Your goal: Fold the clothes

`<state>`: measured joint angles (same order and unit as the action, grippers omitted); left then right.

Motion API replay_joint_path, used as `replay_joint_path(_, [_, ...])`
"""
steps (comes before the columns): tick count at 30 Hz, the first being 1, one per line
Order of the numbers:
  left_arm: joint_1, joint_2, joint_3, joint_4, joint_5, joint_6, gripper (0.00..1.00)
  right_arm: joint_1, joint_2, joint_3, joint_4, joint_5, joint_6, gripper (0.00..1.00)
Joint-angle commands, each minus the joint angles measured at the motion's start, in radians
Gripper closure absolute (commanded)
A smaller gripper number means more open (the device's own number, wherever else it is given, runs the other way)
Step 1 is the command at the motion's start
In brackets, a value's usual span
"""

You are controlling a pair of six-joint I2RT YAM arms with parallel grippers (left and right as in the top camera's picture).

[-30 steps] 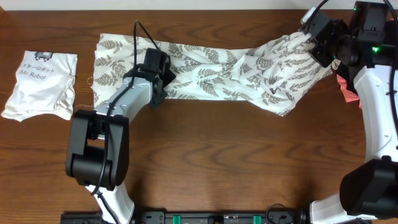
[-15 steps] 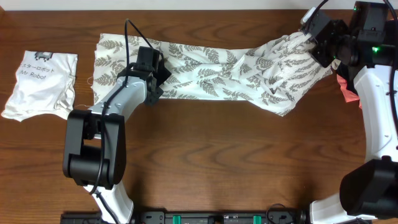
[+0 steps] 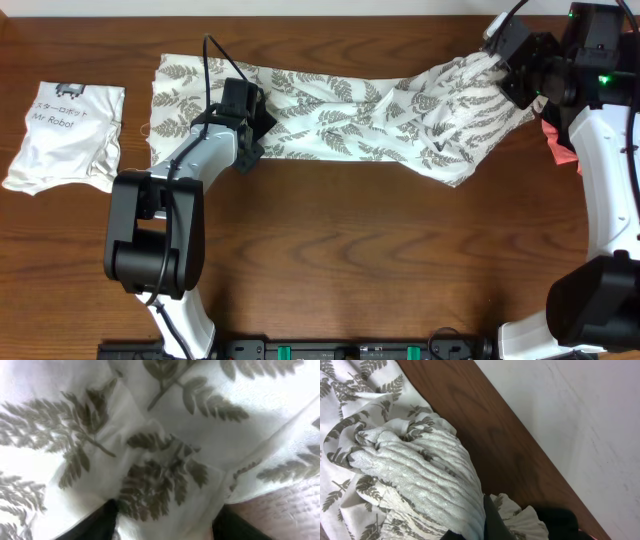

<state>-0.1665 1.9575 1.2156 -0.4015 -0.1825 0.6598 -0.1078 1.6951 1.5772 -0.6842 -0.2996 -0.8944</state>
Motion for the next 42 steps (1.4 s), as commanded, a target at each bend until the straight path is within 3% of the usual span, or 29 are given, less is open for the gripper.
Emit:
replay_joint_path(1, [0.003,0.021,-0.009,0.029,-0.003,0.002,0.56,0.002,0.000,0.024,0.000,-0.026,-0.004,0.99])
replay_joint_path(5, [0.003,-0.005,0.011,0.041,-0.048,0.002,0.90,0.002,0.000,0.024,0.000,-0.026,-0.004,0.99])
replay_joint_path(6, [0.003,-0.014,0.014,0.041,-0.048,0.002,0.94,0.002,0.000,0.024,0.000,-0.026,-0.004,0.99])
replay_joint_path(14, [0.003,-0.097,0.014,0.046,-0.047,0.002,0.93,0.002,0.000,0.024,0.000,-0.026,-0.004,0.99])
replay_joint_path(22, [0.003,-0.117,0.014,0.036,-0.047,0.002,0.75,0.002,0.000,0.024,-0.007,-0.026,-0.004,0.99])
replay_joint_path(33, [0.003,-0.117,0.014,0.023,-0.047,0.002,0.73,0.002,0.000,0.024,-0.008,-0.026,-0.004,0.99])
replay_joint_path(36, [0.003,-0.117,0.014,0.023,-0.047,0.003,0.67,0.002,0.000,0.024,-0.008,-0.026,-0.004,0.99])
replay_joint_path(42, [0.003,-0.117,0.014,0.034,-0.047,0.003,0.65,0.002,0.000,0.024,-0.008,-0.026,-0.004,0.99])
